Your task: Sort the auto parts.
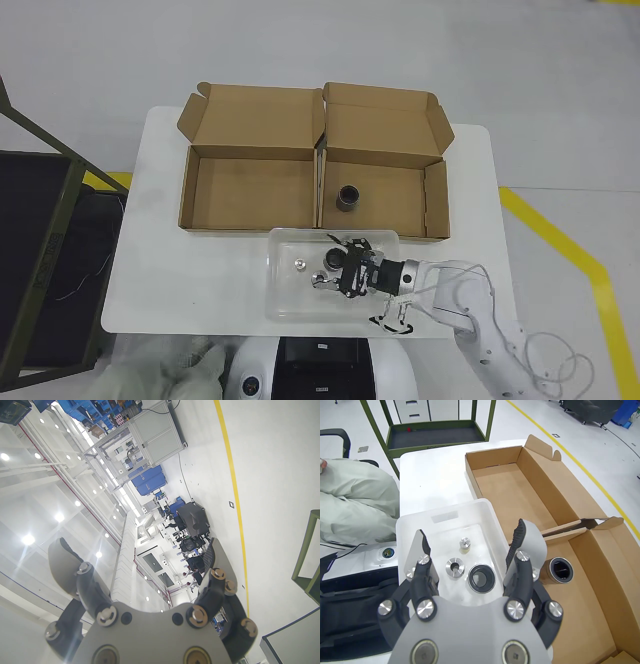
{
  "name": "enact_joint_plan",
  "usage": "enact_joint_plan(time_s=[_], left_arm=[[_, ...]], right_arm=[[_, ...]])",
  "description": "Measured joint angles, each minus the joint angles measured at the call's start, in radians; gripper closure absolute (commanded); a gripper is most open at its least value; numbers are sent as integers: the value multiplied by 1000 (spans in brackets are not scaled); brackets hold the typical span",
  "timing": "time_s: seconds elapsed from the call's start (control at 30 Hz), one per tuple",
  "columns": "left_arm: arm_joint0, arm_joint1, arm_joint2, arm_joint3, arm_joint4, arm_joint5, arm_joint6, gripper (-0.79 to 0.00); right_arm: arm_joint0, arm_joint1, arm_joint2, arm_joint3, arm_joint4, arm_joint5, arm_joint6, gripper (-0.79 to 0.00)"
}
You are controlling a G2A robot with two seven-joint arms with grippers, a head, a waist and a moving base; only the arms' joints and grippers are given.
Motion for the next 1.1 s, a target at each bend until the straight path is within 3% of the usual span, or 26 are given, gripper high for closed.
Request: enact_joint_plan(time_s=[0.53,1.1], left_arm=[[0,0,0,0,0,0,0,-785],[0,0,0,0,0,0,0,-785]], right_arm=[[-11,17,-14,97,-124,-10,-56,-610],[56,12,-69,236,-183,65,-85,-600]])
